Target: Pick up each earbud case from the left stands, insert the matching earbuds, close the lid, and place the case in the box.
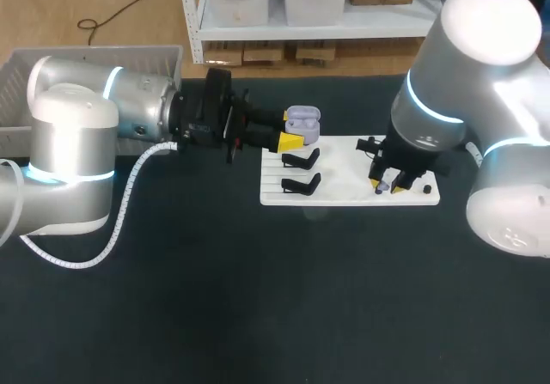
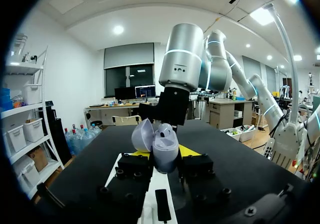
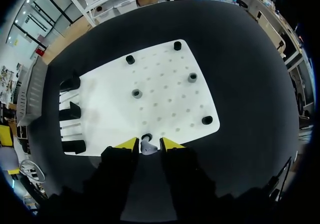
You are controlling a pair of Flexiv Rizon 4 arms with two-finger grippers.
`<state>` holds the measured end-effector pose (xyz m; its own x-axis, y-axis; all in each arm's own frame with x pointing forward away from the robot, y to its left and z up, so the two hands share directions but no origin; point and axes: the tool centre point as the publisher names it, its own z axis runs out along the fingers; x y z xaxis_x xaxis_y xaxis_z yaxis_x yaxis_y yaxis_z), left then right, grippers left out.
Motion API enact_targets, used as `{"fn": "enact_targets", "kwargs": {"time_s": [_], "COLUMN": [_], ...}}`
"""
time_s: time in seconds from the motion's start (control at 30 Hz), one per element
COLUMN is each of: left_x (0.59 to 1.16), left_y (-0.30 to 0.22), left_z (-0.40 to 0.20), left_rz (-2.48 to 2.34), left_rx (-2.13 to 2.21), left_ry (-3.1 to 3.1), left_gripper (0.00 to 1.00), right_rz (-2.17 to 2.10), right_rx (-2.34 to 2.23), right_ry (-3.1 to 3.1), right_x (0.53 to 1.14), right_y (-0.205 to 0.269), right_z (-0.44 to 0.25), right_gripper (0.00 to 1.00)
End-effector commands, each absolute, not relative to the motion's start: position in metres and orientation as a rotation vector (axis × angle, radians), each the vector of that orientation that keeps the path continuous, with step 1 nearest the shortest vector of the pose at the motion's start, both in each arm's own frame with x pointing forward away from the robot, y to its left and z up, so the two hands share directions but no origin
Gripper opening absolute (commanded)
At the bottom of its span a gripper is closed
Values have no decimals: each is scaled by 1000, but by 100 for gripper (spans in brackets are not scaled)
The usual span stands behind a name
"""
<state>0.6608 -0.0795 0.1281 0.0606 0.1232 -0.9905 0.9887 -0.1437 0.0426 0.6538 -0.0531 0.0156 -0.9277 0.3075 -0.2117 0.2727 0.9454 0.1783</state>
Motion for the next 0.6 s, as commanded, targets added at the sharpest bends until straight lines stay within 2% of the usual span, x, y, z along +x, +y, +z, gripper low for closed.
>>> {"fn": "enact_targets", "kwargs": {"time_s": [0.03, 0.27, 0.5, 0.53, 0.57, 0.6], "left_x": [660, 660, 660, 660, 660, 660], "left_y": [-79, -79, -79, -79, -79, -79], "left_z": [128, 128, 128, 128, 128, 128], "left_rz": [-1208, -1208, -1208, -1208, -1208, -1208], "left_rx": [1433, 1433, 1433, 1433, 1433, 1433], "left_ry": [1195, 1195, 1195, 1195, 1195, 1195], "left_gripper": [0, 0, 0, 0, 0, 0], "right_rz": [211, 213, 212, 211, 211, 210], "right_rx": [436, 434, 433, 434, 434, 434], "right_ry": [2862, 2868, 2873, 2874, 2874, 2874], "right_x": [653, 653, 654, 654, 654, 654], "right_y": [-53, -51, -50, -50, -50, -50], "right_z": [14, 11, 10, 10, 10, 10], "right_gripper": [27, 25, 19, 17, 6, 0]}}
